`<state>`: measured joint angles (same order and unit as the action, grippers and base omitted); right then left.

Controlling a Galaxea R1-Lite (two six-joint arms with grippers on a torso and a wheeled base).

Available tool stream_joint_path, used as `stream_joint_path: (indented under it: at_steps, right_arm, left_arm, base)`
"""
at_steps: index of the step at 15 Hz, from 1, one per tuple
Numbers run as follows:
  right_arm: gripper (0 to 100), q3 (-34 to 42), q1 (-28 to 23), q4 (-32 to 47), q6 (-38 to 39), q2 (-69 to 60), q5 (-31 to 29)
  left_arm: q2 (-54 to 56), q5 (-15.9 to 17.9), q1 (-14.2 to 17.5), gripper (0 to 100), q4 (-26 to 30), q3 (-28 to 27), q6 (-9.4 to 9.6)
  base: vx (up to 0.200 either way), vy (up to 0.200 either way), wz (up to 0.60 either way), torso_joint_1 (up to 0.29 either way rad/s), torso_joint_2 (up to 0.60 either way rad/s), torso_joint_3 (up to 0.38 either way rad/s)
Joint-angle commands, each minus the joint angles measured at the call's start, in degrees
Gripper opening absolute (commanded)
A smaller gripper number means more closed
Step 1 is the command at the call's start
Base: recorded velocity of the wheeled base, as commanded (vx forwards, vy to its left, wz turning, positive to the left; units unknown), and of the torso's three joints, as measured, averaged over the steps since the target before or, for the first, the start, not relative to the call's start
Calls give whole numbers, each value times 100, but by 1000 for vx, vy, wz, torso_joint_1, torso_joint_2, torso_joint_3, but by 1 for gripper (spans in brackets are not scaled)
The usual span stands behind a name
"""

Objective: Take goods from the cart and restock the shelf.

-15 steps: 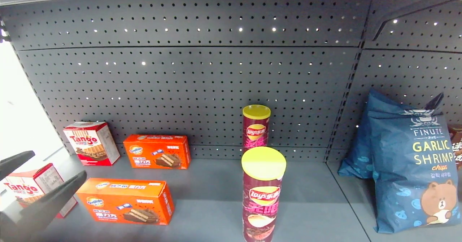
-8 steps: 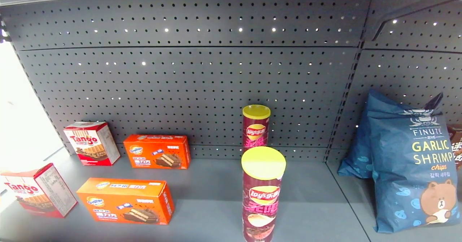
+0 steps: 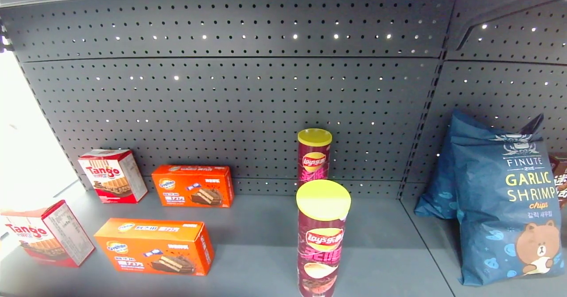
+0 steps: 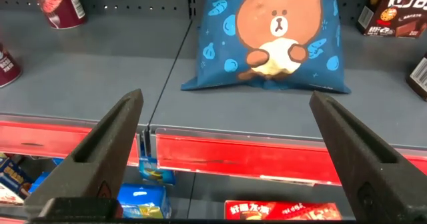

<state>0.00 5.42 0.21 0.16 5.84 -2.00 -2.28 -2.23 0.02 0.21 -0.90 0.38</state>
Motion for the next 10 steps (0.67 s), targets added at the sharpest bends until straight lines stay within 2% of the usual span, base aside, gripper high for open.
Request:
stream_joint_path:
  at_steps: [1, 3, 4, 5, 7, 10]
  right_arm:
    - [100, 0, 2, -3, 2, 5, -2]
    - [100, 0, 2, -3, 2, 5, -2]
    - [100, 0, 2, -3, 2, 5, -2]
    - [100, 0, 2, -3, 2, 5, -2]
    - [100, 0, 2, 6, 2, 5, -2]
    - [100, 0, 2, -3, 2, 5, -2]
  left_arm:
    - [228, 302, 6, 100, 6, 81, -11]
    - [228, 302, 6, 100, -12, 90, 279]
    - [228, 206, 6, 100, -12, 90, 314]
    - [228, -682, 6, 100, -21, 90, -222]
    - [228, -506, 6, 100, -30, 90, -275]
    - [228, -489, 6, 100, -30, 90, -284]
  base:
    - [0, 0, 0, 0, 0, 0]
    - [0, 0, 0, 0, 0, 0]
    - [0, 0, 0, 0, 0, 0]
    - [0, 0, 0, 0, 0, 0]
    - [0, 0, 0, 0, 0, 0]
    - [0, 0, 0, 0, 0, 0]
